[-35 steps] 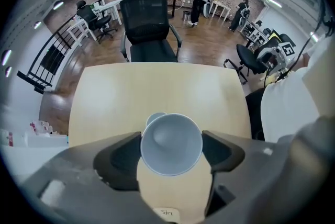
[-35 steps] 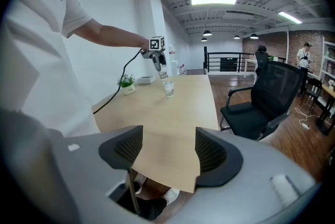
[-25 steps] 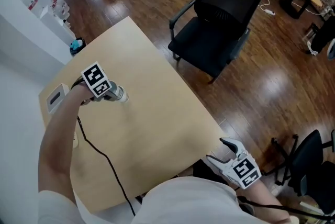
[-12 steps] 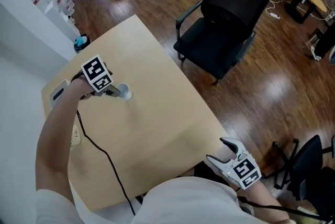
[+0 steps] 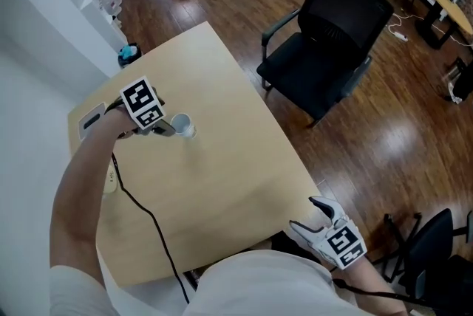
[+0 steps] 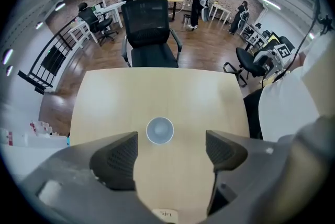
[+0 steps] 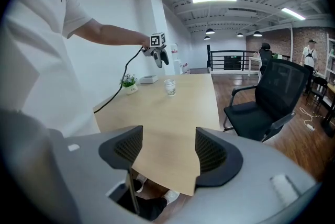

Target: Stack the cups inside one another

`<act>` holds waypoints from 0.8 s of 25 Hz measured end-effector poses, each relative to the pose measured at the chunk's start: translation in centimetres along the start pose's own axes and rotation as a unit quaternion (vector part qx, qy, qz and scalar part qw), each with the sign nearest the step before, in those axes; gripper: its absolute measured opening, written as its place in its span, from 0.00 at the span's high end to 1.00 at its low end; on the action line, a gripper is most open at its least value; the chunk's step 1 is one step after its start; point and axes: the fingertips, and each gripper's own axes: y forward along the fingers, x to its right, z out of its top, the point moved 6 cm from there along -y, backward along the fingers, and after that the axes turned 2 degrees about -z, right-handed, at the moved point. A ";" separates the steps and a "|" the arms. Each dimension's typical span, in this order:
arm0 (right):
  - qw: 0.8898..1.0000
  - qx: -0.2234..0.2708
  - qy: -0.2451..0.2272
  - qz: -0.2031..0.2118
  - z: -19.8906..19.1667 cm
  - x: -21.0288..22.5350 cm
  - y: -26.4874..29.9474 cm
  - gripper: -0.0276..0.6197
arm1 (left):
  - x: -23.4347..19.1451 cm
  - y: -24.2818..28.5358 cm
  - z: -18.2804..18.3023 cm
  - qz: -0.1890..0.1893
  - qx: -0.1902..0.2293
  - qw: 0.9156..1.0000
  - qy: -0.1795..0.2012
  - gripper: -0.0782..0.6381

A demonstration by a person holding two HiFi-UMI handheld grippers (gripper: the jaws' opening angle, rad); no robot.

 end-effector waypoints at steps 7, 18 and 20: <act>0.998 -0.008 -0.040 0.057 -0.3 1.5 0.7 0.46 | 4.2 -0.4 -2.6 0.006 0.013 0.999 -0.049 0.31; 0.985 0.010 -0.110 0.135 2.7 2.5 5.9 0.46 | 18.7 3.1 -10.8 -0.024 0.034 0.993 -0.108 0.30; 0.983 0.013 -0.123 0.136 3.6 1.1 6.0 0.46 | 21.5 2.9 -12.2 -0.020 0.067 0.991 -0.110 0.30</act>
